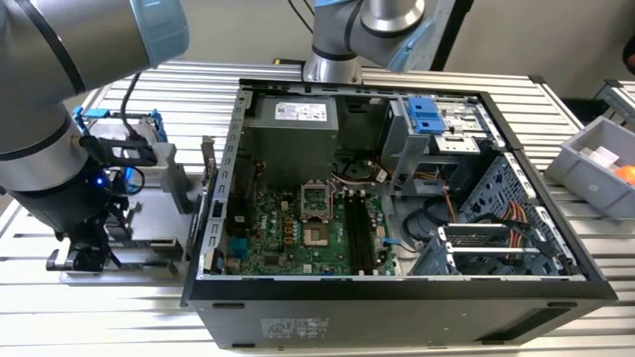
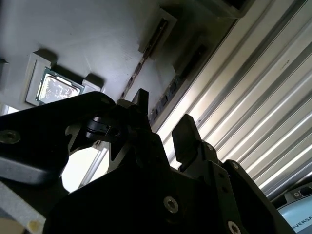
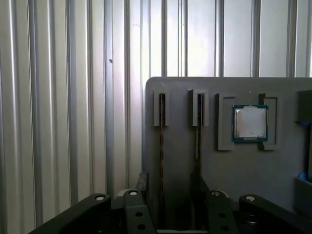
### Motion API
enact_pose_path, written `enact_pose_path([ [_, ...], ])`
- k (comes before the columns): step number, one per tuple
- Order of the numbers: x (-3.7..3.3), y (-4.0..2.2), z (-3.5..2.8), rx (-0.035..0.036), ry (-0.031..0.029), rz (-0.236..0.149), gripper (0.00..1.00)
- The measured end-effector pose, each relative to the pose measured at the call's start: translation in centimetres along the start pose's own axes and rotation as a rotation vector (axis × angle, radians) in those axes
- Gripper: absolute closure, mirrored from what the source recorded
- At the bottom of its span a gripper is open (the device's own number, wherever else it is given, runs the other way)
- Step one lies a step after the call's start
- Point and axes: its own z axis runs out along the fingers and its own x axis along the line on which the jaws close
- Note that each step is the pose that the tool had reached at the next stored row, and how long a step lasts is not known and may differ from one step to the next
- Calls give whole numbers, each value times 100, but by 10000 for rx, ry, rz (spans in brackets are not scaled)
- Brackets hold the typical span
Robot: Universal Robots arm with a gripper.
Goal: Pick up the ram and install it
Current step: 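Pick up the ram and move it above insertion slot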
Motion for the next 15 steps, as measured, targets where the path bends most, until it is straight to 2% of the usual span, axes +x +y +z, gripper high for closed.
enact_pose_path([
  [15, 11, 23, 143, -2, 1, 0, 0],
])
